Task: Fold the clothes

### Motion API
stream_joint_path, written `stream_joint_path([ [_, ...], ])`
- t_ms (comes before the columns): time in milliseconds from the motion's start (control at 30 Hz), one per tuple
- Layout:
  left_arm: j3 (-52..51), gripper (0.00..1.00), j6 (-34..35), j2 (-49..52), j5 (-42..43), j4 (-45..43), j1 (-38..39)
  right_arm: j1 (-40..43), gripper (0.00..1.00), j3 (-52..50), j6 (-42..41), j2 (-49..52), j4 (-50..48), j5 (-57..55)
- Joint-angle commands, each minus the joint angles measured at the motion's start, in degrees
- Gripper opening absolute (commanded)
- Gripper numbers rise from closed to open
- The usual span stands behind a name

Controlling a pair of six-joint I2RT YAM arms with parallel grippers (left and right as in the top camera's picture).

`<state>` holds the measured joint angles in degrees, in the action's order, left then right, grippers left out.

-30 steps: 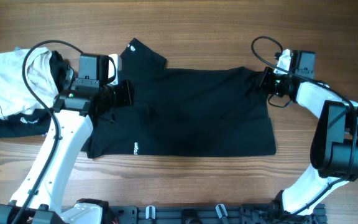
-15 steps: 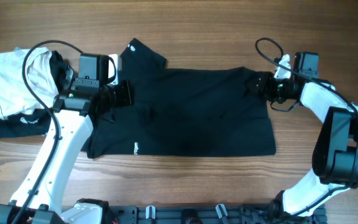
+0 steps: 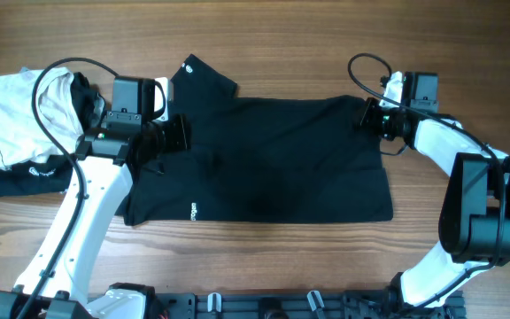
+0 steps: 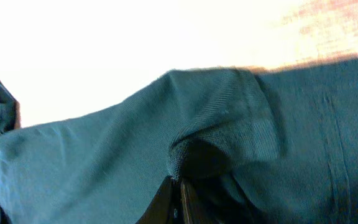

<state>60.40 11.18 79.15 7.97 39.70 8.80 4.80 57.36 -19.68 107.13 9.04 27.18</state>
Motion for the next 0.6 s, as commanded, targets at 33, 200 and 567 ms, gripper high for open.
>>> stream_joint_path([
  [33,0.70,0.48,-0.92,-0.72,-0.52,-0.02,0.09,1.22,0.04,0.13,-2.32,-0.66,-4.35,-0.50],
  [200,0.70,0.49,-0.94,-0.72,-0.55,-0.13,0.09,6.69,0.04,0.98,-2.97,-0.72,-5.38,-4.90],
  [567,1.97,0.62,-6.38,-0.68,-2.01,-3.48,-1.05,10.84,0.53,1.60,0.68,-1.70,1.09,-1.92],
])
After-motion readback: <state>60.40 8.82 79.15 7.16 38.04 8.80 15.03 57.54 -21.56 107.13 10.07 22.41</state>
